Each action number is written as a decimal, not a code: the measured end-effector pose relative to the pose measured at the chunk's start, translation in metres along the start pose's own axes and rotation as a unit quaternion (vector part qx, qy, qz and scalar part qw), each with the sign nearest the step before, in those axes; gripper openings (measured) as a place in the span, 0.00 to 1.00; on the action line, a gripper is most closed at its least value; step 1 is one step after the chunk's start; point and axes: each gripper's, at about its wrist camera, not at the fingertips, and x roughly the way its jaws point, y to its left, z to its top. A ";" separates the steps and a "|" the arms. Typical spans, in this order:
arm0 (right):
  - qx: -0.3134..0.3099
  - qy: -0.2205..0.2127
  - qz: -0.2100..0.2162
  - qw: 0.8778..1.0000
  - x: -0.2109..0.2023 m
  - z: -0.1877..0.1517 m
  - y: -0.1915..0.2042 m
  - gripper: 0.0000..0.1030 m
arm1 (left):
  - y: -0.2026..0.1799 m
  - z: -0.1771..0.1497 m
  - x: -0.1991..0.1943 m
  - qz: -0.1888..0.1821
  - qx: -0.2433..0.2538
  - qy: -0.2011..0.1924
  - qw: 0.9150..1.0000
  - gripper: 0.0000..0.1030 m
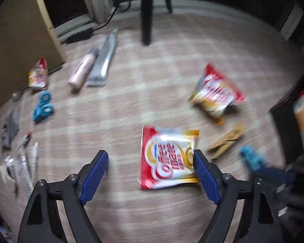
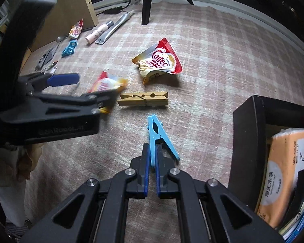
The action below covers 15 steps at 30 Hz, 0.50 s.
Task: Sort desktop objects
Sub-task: 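Grasp the light-blue clothespin with the right tool while the left tool approaches a coffee sachet, then grasp the red Coffee-mate sachet with the left tool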
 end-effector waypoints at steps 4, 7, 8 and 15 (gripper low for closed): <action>-0.002 -0.002 0.003 1.000 0.003 0.003 0.000 0.05 | 0.010 -0.005 0.001 -0.010 -0.007 -0.001 1.000 0.80; -0.016 0.003 0.010 1.000 0.009 0.008 0.008 0.05 | 0.007 -0.004 0.001 -0.013 -0.001 -0.005 1.000 0.73; -0.022 0.009 0.014 1.000 0.012 0.008 0.010 0.05 | 0.005 -0.004 0.001 -0.015 0.002 -0.008 1.000 0.68; -0.027 0.002 0.005 1.000 0.018 0.018 0.016 0.08 | -0.014 -0.002 -0.005 -0.023 0.007 -0.021 0.999 0.48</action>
